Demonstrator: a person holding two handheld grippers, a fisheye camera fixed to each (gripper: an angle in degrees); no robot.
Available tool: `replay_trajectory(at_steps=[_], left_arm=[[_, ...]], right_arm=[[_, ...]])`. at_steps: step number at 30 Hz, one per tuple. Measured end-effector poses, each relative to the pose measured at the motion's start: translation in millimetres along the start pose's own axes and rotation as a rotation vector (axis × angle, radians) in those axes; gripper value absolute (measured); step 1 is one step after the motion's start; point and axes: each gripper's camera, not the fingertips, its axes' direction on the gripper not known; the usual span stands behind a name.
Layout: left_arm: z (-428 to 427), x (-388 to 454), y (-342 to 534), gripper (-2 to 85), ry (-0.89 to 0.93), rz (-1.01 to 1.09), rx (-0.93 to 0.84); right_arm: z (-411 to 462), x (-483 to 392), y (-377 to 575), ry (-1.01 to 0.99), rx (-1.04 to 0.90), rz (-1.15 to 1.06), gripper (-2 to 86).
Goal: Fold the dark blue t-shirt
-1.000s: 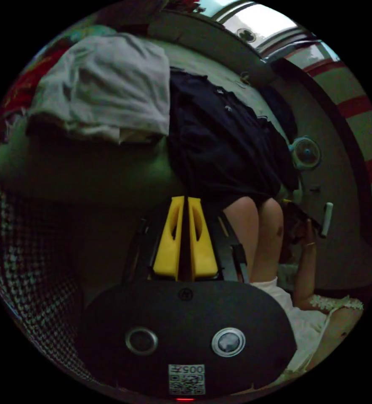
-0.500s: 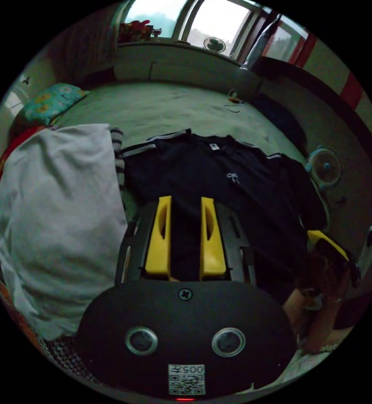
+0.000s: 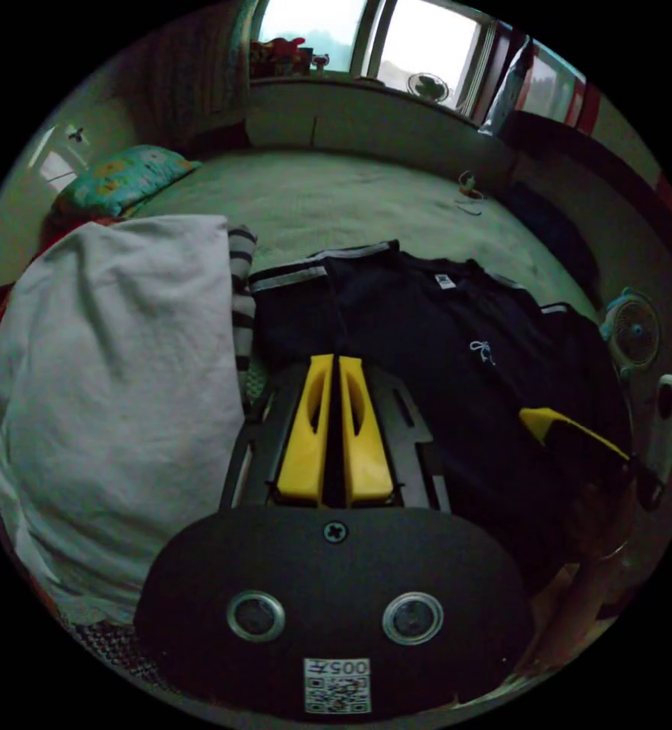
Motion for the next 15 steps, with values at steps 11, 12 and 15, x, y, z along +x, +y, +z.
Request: replay_trajectory(at_steps=[11, 12, 15], left_arm=[[24, 69, -53, 2.5, 0.088, 0.145, 0.056], [31, 72, -55, 2.6, 0.095, 0.161, 0.042], [71, 77, -66, 4.1, 0.052, 0.17, -0.084]], right_arm=[[70, 11, -32, 0.021, -0.055, -0.015, -1.0], [79, 10, -36, 0.03, -0.065, -0.024, -1.0], [98, 11, -46, 0.051, -0.085, -0.032, -1.0]])
